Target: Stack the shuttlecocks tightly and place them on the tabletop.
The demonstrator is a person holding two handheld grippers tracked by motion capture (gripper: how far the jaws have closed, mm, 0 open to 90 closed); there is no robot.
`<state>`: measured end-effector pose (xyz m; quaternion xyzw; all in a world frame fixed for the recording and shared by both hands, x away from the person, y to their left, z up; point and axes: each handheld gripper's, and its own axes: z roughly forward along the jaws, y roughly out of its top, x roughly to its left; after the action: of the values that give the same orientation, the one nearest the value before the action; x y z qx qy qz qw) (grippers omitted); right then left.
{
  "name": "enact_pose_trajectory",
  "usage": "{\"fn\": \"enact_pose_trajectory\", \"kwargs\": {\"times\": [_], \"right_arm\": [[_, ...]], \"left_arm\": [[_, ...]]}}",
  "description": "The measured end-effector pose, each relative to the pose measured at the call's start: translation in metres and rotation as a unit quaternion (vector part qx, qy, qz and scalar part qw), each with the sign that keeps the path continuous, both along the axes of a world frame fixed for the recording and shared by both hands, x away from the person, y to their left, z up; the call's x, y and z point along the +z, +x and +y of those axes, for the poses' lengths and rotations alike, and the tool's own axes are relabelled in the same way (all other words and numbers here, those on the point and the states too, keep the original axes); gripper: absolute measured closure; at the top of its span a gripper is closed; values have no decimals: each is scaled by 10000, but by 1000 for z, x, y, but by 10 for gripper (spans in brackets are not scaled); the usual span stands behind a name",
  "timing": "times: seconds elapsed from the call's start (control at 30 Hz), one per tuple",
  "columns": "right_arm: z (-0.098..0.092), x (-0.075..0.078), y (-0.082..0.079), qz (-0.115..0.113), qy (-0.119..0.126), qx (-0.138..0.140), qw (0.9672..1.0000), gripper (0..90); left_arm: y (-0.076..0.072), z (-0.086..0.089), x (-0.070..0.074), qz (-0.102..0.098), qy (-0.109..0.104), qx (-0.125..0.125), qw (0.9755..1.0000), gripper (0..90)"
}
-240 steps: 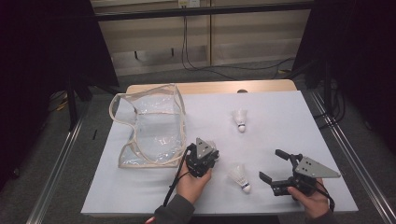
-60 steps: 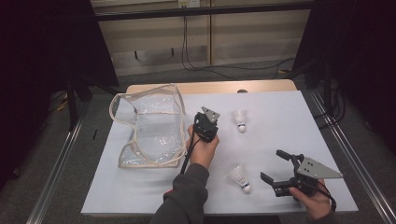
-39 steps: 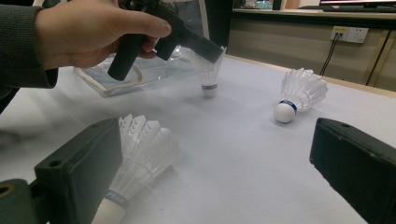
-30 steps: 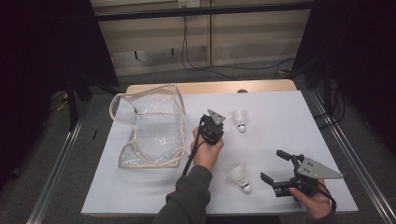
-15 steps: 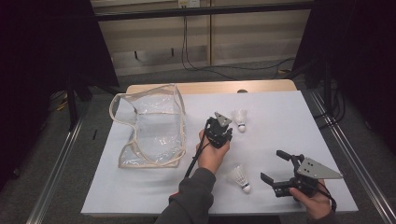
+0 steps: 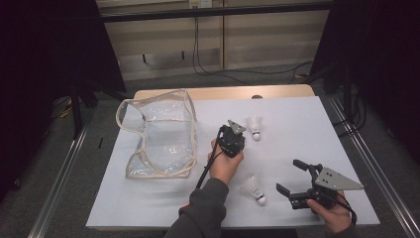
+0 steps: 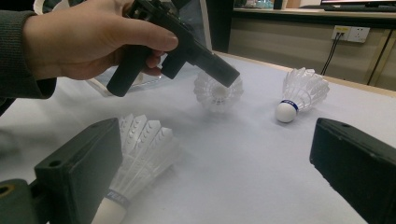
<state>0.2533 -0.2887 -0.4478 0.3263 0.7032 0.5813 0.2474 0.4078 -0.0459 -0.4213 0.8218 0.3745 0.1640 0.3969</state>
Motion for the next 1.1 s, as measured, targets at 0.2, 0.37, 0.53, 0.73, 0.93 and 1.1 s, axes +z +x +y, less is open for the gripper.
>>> {"fn": "enact_pose_trajectory", "kwargs": {"times": [0.2,0.37,0.53,0.73,0.93,1.1], "right_arm": [[0,0,0,-1,-5,2,10000,15],[0,0,0,-5,-8,3,10000,15],[0,0,0,-13,-4,5,10000,15],[1,0,0,-7,-19,10,10000,15],[0,0,1,-4,-21,8,10000,15],[0,0,1,-4,-20,6,10000,15]], "left_arm": [[-1,-1,0,168,-55,-82,9998,900],[-2,0,2,203,-131,-161,9996,899],[-3,0,2,288,-132,-254,9992,890],[-5,0,5,398,-190,-353,9984,882],[-7,-3,13,418,-238,-480,9977,880],[-6,-4,20,400,-343,-509,9973,876]]}}
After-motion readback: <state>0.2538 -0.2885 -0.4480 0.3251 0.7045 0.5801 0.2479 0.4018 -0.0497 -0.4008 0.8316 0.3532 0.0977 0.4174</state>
